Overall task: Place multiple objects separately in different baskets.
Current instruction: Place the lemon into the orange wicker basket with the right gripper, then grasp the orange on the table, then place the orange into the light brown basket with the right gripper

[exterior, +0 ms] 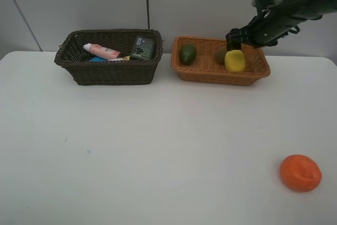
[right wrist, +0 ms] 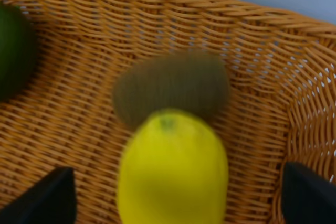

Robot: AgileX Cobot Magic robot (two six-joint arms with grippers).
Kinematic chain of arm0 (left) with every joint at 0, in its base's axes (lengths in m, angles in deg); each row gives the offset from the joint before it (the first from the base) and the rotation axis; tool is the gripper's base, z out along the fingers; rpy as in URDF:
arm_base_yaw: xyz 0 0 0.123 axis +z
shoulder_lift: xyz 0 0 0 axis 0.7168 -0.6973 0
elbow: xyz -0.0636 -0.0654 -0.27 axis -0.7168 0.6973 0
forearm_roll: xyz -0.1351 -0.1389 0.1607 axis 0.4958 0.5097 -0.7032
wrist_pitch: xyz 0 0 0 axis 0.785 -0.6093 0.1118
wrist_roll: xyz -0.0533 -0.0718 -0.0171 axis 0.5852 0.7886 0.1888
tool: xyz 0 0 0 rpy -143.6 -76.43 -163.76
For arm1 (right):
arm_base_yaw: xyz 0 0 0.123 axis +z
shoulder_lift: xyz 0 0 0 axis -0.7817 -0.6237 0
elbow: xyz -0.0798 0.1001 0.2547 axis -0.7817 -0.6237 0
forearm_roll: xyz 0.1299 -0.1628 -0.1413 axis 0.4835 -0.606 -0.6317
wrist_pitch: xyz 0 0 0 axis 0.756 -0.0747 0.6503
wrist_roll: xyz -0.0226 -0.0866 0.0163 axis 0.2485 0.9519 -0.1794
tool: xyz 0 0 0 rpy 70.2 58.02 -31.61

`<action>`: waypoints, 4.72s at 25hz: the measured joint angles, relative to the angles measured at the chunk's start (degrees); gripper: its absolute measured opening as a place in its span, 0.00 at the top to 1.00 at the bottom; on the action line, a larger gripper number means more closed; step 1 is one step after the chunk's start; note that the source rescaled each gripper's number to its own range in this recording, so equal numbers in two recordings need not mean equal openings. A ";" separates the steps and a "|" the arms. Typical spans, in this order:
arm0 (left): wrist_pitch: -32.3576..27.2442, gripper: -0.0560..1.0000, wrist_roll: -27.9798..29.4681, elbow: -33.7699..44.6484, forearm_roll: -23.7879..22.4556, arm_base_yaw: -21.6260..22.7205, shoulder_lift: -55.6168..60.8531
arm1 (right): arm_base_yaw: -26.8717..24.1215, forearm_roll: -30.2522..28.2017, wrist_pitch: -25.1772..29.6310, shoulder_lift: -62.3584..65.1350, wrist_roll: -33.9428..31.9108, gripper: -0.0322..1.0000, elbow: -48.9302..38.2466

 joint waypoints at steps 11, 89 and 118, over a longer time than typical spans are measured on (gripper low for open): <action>0.00 0.00 0.00 0.00 0.00 0.00 0.00 | 0.00 -1.21 10.48 6.50 -4.42 0.02 0.00; 0.00 0.00 0.00 0.00 0.00 0.00 0.00 | 0.00 -3.13 27.61 14.17 -17.89 0.02 -41.63; 0.00 0.00 0.00 0.00 0.00 0.00 0.00 | 0.00 -3.58 30.05 12.97 -17.94 0.23 -2.61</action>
